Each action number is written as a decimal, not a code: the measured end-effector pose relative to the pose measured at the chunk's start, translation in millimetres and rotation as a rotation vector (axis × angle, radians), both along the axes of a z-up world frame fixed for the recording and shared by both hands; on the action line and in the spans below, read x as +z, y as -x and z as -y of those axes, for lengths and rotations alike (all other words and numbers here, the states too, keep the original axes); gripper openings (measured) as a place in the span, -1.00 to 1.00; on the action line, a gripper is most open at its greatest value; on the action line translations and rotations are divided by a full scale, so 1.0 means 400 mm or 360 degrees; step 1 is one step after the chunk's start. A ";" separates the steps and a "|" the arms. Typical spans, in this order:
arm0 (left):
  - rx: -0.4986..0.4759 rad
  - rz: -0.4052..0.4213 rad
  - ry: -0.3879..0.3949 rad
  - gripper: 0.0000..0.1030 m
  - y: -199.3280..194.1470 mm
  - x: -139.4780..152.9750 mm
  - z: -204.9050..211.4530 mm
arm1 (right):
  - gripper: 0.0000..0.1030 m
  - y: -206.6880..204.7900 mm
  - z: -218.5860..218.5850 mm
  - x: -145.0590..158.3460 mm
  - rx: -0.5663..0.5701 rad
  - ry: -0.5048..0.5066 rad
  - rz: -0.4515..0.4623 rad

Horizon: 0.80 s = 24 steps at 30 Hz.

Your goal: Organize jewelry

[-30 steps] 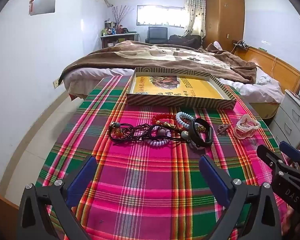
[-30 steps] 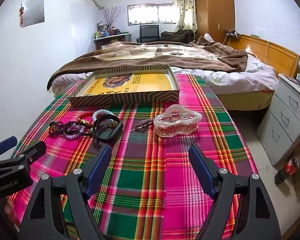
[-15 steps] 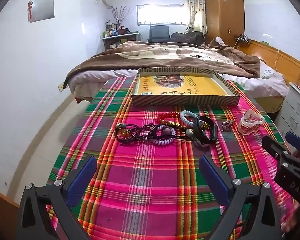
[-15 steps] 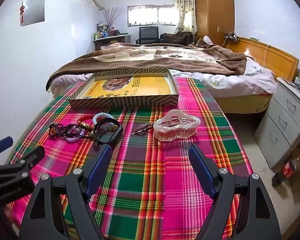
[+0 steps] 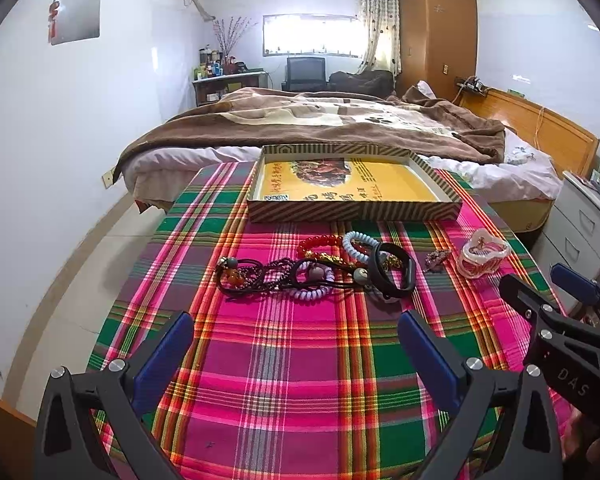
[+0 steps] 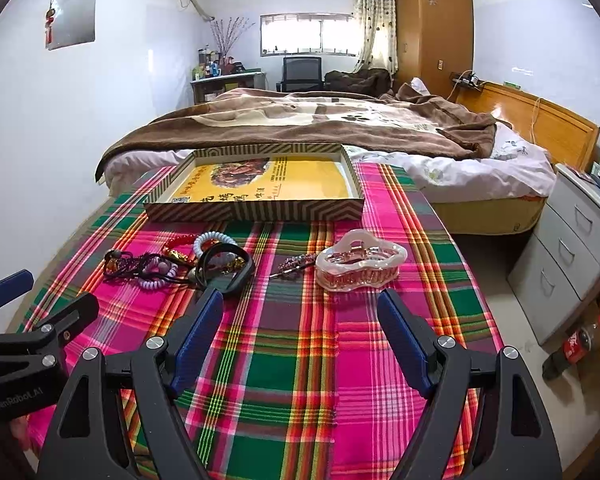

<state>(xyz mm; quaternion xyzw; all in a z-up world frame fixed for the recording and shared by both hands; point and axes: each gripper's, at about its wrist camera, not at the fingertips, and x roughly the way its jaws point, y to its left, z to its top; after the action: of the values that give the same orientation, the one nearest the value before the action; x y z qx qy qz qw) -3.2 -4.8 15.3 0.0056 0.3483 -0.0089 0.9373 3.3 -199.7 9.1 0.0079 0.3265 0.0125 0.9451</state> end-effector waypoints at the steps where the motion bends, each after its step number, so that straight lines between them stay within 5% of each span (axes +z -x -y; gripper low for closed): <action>1: 0.0008 0.0003 0.0002 1.00 0.001 0.002 -0.003 | 0.54 0.000 0.001 0.000 -0.0001 0.0000 0.0001; 24: 0.0059 0.0000 0.0000 1.00 0.005 0.000 -0.017 | 0.54 -0.001 0.001 -0.001 0.0000 -0.0001 -0.0008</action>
<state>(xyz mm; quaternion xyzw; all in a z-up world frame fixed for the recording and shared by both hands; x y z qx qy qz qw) -5.1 1.9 15.4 -0.0009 0.3483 0.0083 0.9373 3.6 -200.2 8.8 0.0083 0.3289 0.0127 0.9443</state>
